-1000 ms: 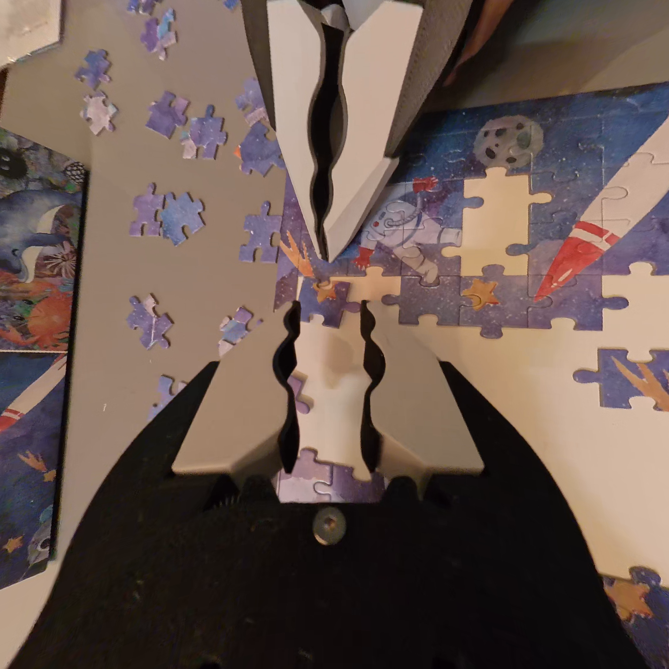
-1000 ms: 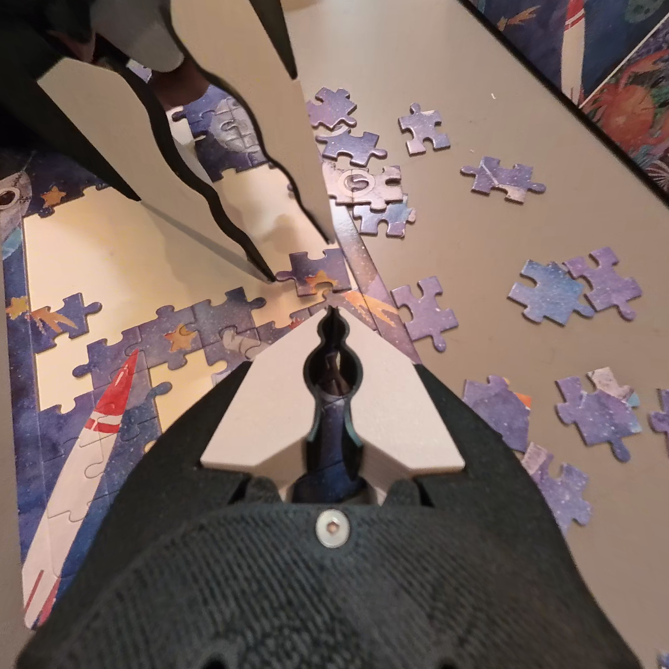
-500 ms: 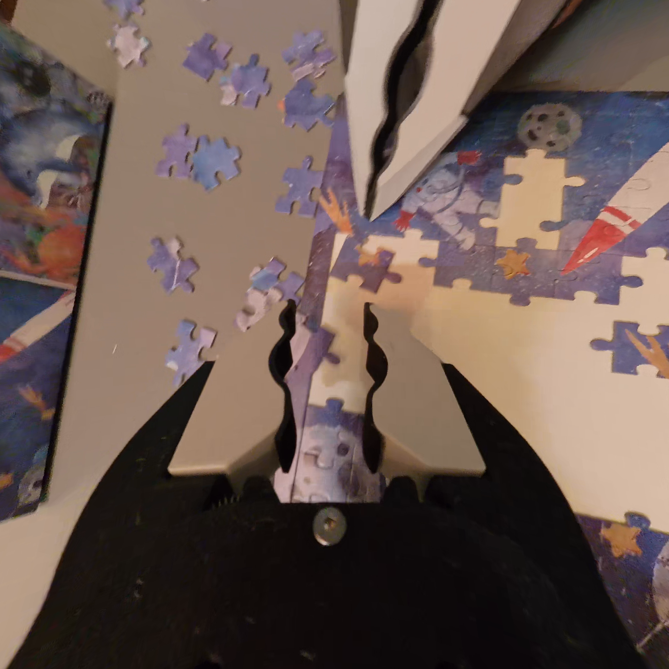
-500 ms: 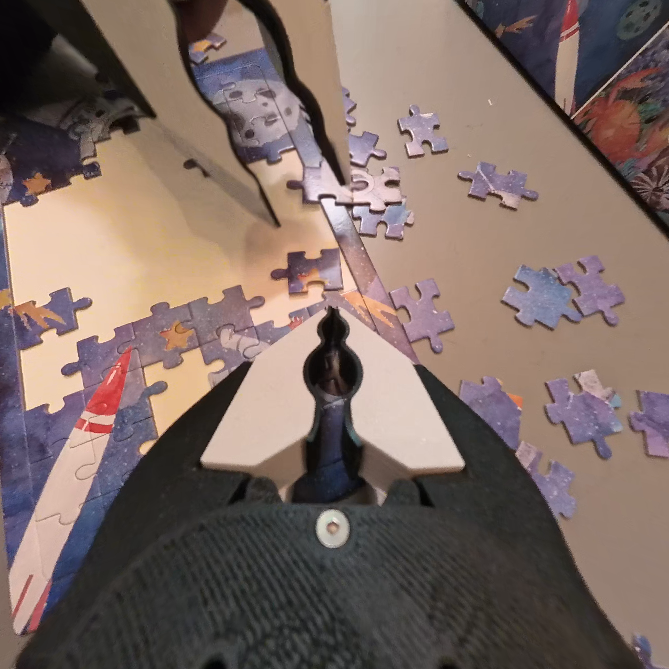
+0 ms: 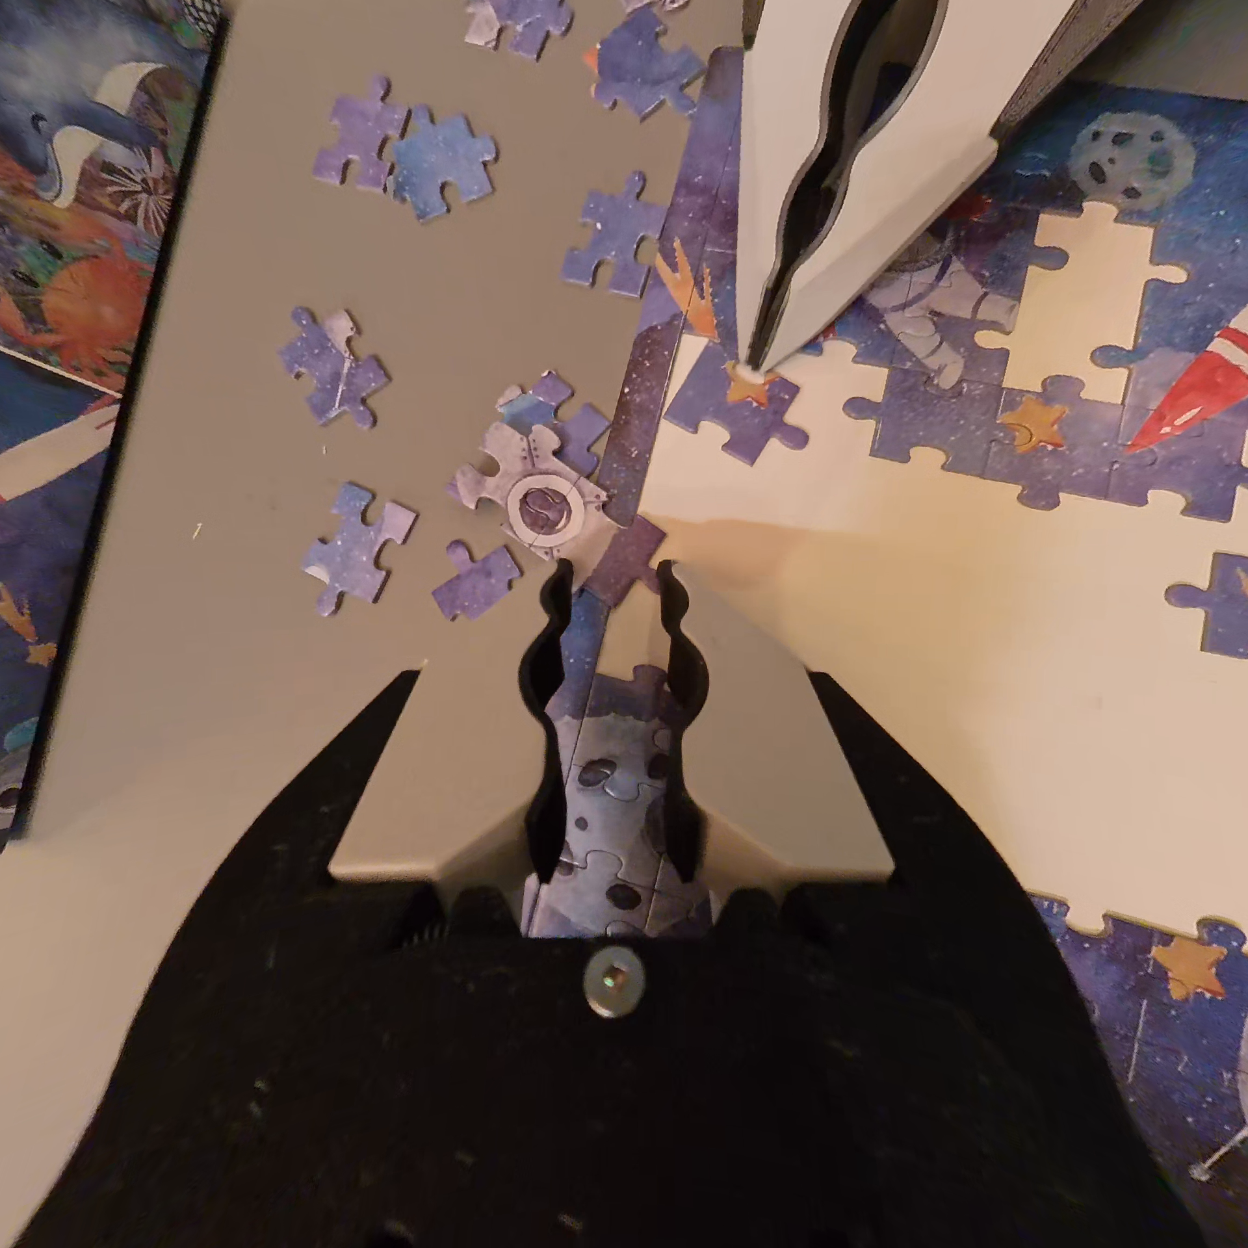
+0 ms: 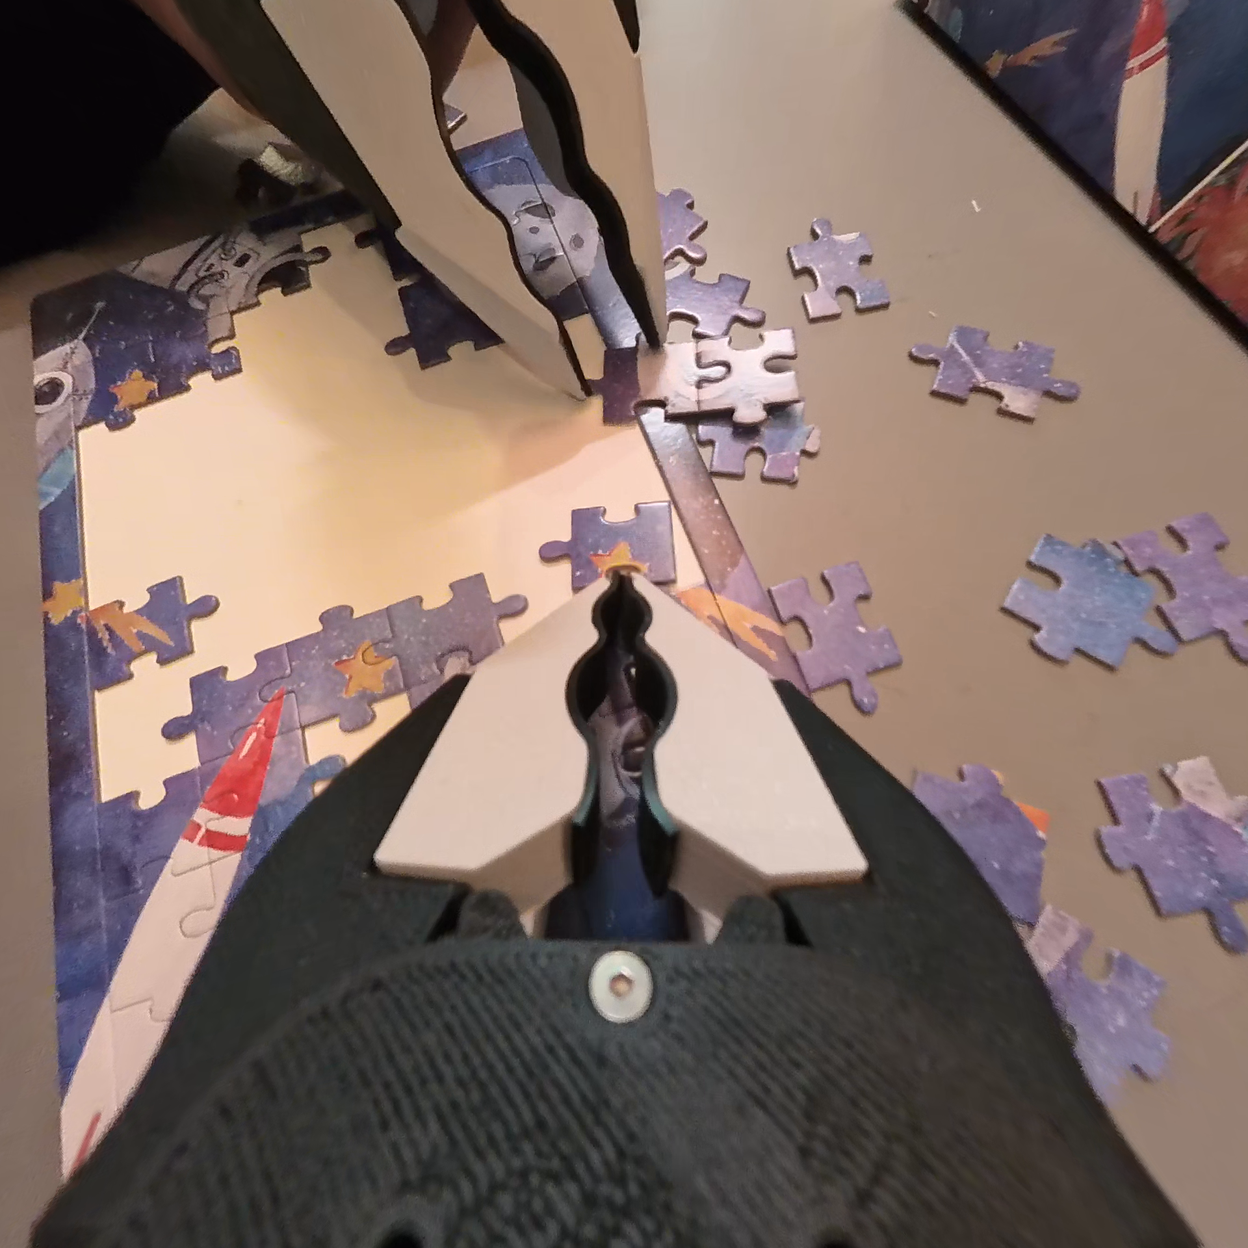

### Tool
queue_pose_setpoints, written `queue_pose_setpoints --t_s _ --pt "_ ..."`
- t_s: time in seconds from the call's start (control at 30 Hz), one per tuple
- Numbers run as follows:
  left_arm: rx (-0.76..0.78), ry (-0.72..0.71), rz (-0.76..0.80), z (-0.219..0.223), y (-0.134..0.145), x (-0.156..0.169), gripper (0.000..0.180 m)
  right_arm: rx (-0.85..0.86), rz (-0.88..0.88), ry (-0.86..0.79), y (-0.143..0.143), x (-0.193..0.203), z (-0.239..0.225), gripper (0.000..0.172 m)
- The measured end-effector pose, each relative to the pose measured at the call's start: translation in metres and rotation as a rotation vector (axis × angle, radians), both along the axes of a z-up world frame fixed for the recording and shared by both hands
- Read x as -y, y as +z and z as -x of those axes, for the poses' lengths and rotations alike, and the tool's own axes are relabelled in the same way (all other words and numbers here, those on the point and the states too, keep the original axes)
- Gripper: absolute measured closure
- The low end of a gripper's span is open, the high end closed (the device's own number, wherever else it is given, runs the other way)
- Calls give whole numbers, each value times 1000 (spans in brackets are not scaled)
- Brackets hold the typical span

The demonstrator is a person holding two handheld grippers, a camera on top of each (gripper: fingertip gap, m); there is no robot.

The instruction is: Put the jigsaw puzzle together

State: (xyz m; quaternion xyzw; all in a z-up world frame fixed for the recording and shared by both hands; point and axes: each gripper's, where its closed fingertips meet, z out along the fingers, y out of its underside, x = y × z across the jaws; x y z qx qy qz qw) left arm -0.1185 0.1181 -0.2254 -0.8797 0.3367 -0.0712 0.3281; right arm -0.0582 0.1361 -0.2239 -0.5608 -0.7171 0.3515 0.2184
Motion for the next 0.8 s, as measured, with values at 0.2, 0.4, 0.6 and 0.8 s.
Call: queue_pose_setpoints --t_s 0.2,0.4,0.6,0.8 --pt "-18 -3 -6 -2 0 0 155 -2 -23 -3 1 5 8 172" --pt "-48 -30 -35 -11 2 -1 152 -16 -63 -43 4 1 15 172" --pt "-43 -94 -68 -35 5 1 153 -41 -69 -89 9 -11 14 172" --pt "31 -123 -14 -53 0 6 147 -18 -15 -107 5 -15 11 172"
